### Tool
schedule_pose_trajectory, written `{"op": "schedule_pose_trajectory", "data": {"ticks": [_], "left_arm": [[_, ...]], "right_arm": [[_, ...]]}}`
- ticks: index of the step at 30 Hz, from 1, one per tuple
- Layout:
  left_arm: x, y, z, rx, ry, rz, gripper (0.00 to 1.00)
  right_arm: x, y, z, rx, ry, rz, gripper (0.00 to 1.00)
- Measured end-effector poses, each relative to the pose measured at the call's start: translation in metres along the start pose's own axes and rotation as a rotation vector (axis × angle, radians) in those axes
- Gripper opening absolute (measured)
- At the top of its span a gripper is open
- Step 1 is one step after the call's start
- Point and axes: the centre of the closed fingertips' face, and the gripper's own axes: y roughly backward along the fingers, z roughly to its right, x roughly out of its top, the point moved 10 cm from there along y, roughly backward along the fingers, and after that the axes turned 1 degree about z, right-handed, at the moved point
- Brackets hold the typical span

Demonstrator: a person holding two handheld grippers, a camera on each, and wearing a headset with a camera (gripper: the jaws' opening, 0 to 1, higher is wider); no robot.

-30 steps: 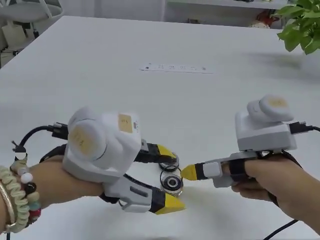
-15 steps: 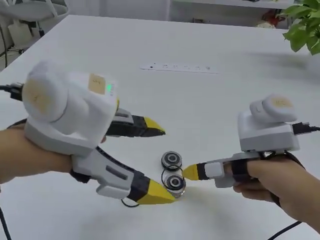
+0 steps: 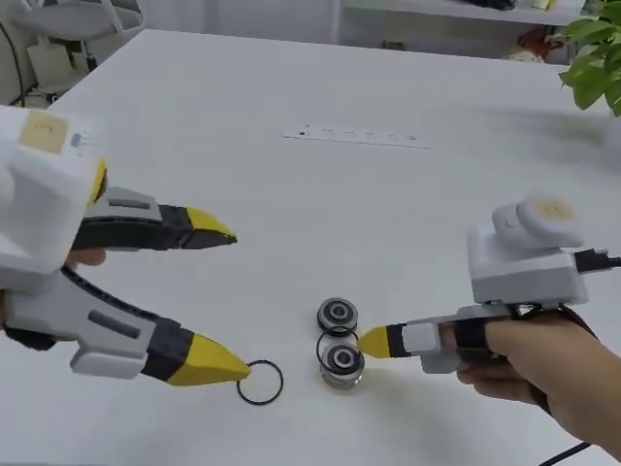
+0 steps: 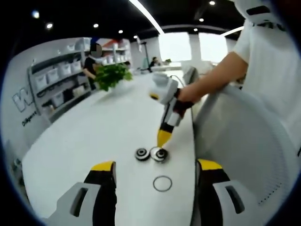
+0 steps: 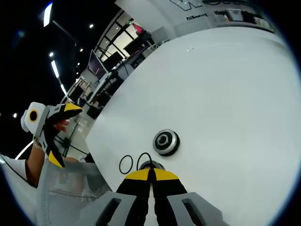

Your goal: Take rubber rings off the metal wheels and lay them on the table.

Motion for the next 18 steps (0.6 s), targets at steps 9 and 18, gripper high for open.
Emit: {"op": "schedule_pose_trajectory", "data": {"ticks": [9, 18], "left_arm": [[-0.025, 0.011, 0.011, 0.038, 0.113, 0.021, 0.7], [-0.04, 0.008, 0.021, 0.046, 0.169, 0.03, 0.7]], "right_arm": [[0.001, 0.002, -0.001, 0.017, -0.023, 0.016, 0.0], [0.001, 0.001, -0.002, 0.019, -0.026, 0.018, 0.0]]}}
